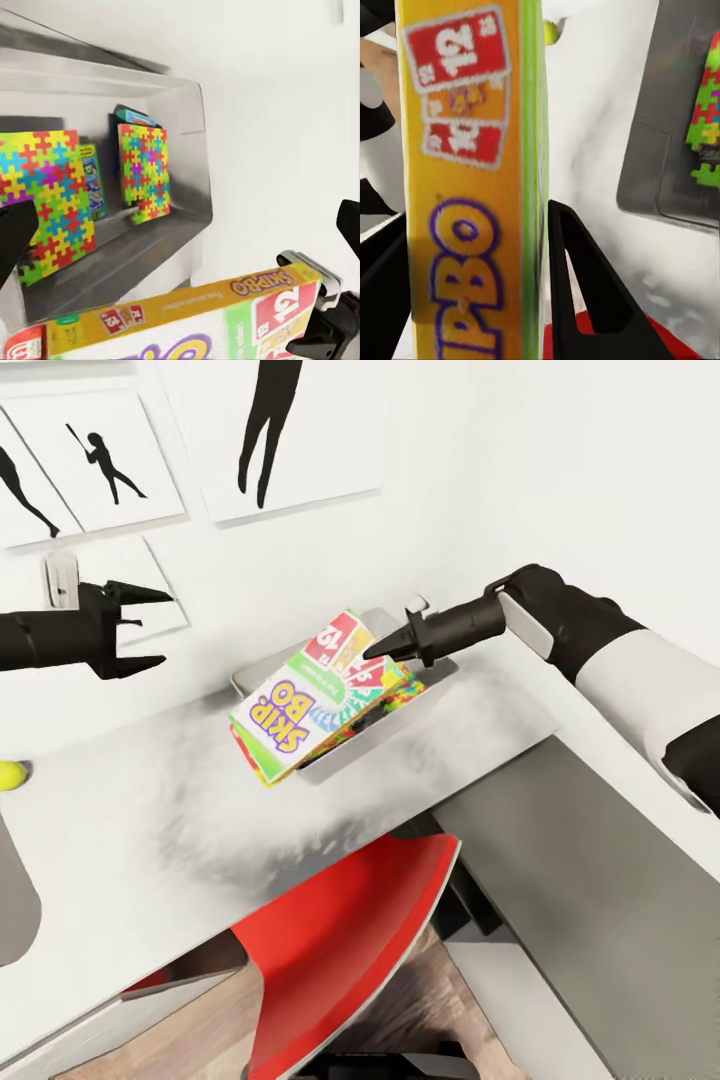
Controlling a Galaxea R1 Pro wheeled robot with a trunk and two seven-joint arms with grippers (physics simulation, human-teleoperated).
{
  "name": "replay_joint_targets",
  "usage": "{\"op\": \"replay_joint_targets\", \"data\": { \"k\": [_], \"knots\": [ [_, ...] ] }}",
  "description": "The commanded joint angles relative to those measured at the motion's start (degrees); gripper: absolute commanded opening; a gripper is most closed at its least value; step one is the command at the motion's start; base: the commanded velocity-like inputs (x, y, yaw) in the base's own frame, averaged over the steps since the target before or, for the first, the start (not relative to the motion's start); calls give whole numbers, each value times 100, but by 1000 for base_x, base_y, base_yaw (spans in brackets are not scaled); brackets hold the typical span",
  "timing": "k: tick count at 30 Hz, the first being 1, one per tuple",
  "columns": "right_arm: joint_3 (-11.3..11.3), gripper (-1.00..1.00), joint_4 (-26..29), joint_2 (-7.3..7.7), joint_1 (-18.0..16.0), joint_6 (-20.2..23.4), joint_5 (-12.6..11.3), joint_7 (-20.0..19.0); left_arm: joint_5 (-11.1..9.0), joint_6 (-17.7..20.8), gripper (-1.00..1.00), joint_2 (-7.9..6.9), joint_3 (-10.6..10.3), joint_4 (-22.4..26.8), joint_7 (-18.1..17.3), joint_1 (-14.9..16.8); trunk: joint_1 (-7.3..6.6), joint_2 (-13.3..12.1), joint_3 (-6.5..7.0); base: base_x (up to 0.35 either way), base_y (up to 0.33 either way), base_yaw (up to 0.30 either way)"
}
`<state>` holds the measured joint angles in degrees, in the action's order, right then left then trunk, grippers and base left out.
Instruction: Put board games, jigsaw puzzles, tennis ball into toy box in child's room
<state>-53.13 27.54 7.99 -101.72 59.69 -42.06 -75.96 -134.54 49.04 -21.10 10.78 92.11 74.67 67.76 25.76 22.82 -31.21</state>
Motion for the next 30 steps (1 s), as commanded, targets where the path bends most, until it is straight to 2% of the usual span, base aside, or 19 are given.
{"op": "replay_joint_targets", "data": {
  "k": [1,2,4,6,7,8,13,26,30],
  "knots": [
    [-71,-100,14,71,-19,31,-22,-71,-46,49,100,1,72,0,55,-43,2,10,-9,-31,-33,1],
    [-77,-100,12,138,-52,31,-28,-96,-46,53,100,4,108,0,24,-85,2,10,-9,-6,-7,0],
    [-67,-100,1,155,-74,31,-30,-98,-46,48,100,7,110,-1,18,-119,2,10,-8,-4,-5,5],
    [-62,-100,-2,218,-144,31,-30,-98,-46,49,100,8,203,-1,12,-238,2,10,0,-2,-2,40],
    [-58,-100,4,284,-215,31,-36,-102,-46,52,100,9,330,-1,-1,-376,2,10,8,0,0,8],
    [-58,-100,5,296,-222,31,-37,-102,-46,52,100,14,342,-1,-22,-389,2,10,17,0,0,5],
    [-50,-100,1,349,-241,31,-39,-103,-46,53,100,34,353,-1,-177,-411,2,10,61,0,0,55],
    [-9,-100,13,410,-256,31,-41,-109,-46,53,100,27,362,-1,-215,-413,2,10,124,0,0,107],
    [-6,-100,20,511,-253,31,-40,-113,-46,53,100,27,363,-1,-216,-413,2,10,125,0,0,12]
  ]
}}
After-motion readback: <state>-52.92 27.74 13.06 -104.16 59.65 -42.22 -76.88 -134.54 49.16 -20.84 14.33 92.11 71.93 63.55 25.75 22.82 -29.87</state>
